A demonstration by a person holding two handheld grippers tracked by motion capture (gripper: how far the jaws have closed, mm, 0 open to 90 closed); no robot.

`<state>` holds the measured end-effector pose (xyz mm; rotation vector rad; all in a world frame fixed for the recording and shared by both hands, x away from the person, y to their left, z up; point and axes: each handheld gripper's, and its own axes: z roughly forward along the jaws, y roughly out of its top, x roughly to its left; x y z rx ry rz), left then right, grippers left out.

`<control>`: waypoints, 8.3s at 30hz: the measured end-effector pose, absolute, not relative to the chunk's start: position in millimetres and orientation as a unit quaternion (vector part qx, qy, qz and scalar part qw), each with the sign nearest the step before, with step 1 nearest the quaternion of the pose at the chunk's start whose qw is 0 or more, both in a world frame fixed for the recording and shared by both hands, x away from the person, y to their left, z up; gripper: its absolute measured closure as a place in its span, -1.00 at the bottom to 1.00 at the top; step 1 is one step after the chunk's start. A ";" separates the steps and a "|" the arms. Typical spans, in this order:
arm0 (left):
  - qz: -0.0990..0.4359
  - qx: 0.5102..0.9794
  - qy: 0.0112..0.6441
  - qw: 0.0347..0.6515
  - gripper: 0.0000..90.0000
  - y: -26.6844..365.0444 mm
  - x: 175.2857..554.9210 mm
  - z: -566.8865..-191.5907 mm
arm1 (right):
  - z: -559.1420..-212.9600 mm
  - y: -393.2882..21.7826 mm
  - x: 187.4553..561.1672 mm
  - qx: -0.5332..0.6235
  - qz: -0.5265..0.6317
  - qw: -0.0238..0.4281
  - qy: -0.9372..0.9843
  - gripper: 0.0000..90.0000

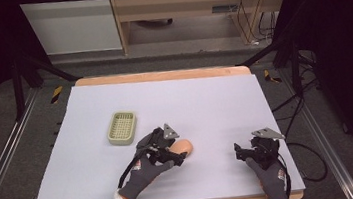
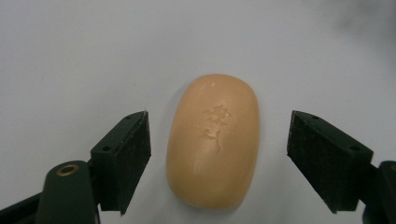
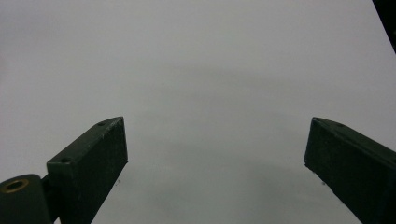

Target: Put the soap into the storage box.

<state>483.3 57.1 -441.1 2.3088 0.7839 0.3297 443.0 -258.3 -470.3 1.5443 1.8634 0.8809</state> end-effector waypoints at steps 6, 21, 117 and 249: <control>0.127 0.889 0.303 0.320 -0.54 54.9 487.8 -450.1 | -470.4 -258.1 443.5 0.573 0.328 0.280 0.697 -0.86; 0.122 0.902 0.294 0.292 -0.47 49.0 493.8 -462.1 | -471.0 -257.7 444.3 0.573 0.325 0.278 0.699 -0.86; 0.143 0.860 0.348 0.343 -0.30 119.5 489.4 -409.0 | -468.8 -262.2 441.1 0.579 0.332 0.271 0.693 -0.87; 0.197 0.786 0.508 0.290 -0.30 208.9 563.5 -445.3 | -470.8 -258.6 444.2 0.575 0.328 0.271 0.699 -0.87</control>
